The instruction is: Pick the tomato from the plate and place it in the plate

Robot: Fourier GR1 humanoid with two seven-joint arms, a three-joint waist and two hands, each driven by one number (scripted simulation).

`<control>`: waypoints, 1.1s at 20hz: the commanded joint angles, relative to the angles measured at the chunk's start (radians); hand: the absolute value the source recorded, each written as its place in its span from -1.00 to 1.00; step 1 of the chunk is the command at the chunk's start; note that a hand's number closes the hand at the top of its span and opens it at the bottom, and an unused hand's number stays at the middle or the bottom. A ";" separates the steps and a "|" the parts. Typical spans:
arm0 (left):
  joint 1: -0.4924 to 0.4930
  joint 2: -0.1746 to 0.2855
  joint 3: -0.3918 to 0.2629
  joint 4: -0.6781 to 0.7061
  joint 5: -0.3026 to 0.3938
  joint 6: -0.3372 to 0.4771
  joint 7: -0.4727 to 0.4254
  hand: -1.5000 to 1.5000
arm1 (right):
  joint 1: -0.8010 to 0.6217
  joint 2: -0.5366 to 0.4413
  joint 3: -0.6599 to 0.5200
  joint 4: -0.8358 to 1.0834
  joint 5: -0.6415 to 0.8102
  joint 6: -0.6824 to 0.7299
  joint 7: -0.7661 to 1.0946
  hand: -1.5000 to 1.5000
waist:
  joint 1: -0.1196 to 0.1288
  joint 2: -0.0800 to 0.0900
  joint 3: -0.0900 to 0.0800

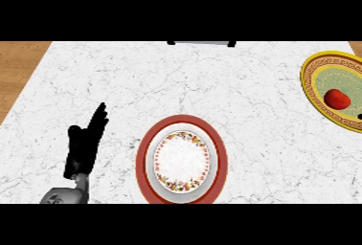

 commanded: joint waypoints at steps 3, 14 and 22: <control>0.004 0.032 0.037 0.017 0.034 -0.041 -0.017 0.00 | 0.029 -0.040 0.002 0.002 0.005 0.000 0.006 -1.00 | -0.002 0.000 0.000; -0.020 0.008 0.018 -0.030 0.018 -0.017 0.056 0.00 | 0.106 -0.035 0.006 0.013 0.018 -0.085 -0.020 -1.00 | 0.003 0.002 0.003; 0.005 0.001 0.014 0.004 0.001 -0.012 -0.004 0.00 | 0.130 -0.066 -0.016 0.014 0.002 -0.102 -0.022 -1.00 | 0.001 0.005 0.004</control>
